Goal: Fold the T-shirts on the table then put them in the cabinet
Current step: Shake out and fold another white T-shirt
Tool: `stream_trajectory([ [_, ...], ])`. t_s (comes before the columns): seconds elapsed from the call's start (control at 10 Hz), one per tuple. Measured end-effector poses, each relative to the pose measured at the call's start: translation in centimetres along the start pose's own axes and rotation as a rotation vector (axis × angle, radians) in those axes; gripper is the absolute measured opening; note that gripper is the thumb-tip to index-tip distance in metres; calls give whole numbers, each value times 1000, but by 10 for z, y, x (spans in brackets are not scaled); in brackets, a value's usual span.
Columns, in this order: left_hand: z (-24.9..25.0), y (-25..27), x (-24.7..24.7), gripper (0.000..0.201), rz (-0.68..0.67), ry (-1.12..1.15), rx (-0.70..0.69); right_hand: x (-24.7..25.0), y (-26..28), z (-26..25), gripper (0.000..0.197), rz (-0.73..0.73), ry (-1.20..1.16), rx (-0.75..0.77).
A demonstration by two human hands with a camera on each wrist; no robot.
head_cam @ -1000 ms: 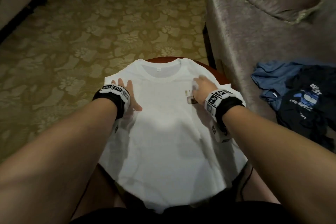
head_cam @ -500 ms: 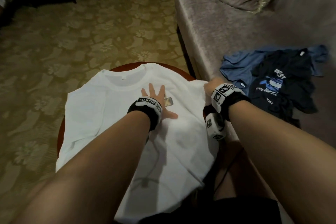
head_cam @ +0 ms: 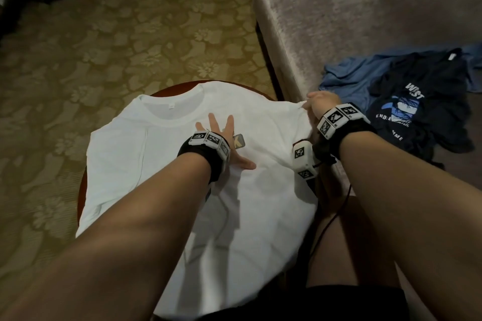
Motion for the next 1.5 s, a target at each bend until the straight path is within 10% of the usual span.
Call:
stream_trajectory([
  [0.6, 1, 5, 1, 146, -12, 1, 3, 14, -4, -23, 27, 101, -308, 116],
  [0.8, 1, 6, 1, 145, -12, 6, -2, 9, -8, -5, 34, -79, 409, 56],
  [1.0, 2, 7, 1, 144, -9, 2, -2, 4, 6, 36, 59, -210, 348, -184],
  [1.2, 1, 7, 3, 144, -8, -6, 3, -9, 16, 31, 21, -367, 290, -321],
  [1.5, 3, 9, 4, 145, -18, -1, 6, 4, -13, 15, 43, -146, 123, -42],
])
Point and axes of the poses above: each hand's wrist, its own y-axis away from the middle knuckle, its own x-axis out of the back of the hand, z = x × y, the point moved 7 cm from there along -y, towards the middle knuckle, and after that the axes turned 3 degrees about -z, right-handed, at the moved point
